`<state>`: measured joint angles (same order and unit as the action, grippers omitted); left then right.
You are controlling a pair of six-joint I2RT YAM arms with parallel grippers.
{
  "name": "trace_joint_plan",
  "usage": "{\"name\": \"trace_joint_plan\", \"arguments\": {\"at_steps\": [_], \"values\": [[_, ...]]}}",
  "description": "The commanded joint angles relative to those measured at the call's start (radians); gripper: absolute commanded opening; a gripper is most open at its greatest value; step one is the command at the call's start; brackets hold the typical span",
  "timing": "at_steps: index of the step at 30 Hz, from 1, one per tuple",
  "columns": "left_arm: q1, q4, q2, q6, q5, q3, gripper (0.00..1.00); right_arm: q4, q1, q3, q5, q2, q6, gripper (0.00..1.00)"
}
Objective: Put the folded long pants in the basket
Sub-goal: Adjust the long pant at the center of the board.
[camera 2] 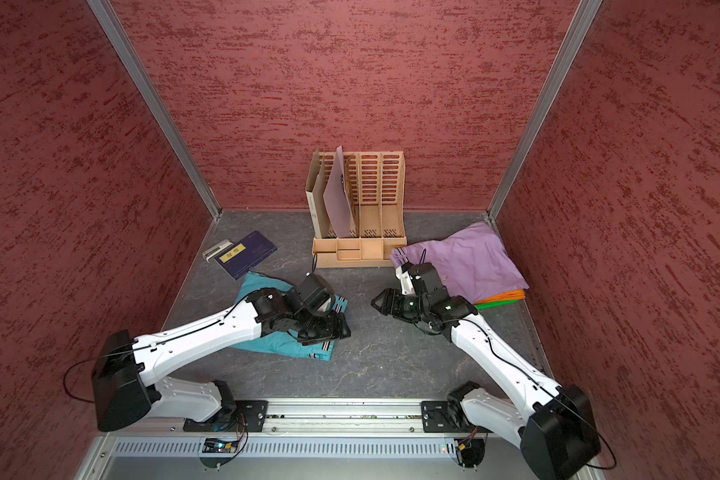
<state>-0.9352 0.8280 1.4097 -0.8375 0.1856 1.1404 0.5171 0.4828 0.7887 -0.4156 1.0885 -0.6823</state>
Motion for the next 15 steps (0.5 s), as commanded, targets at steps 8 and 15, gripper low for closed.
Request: {"name": "trace_joint_plan", "arguments": {"at_steps": [8, 15], "values": [[0.004, 0.153, 0.218, 0.149, -0.251, 0.047, 0.87, 0.140, 0.004, 0.053, 0.218, 0.025, 0.053, 0.67], [0.026, 0.064, 0.359, 0.183, -0.297, 0.108, 0.87, 0.170, -0.044, 0.031, 0.305, 0.052, 0.094, 0.68]]}}
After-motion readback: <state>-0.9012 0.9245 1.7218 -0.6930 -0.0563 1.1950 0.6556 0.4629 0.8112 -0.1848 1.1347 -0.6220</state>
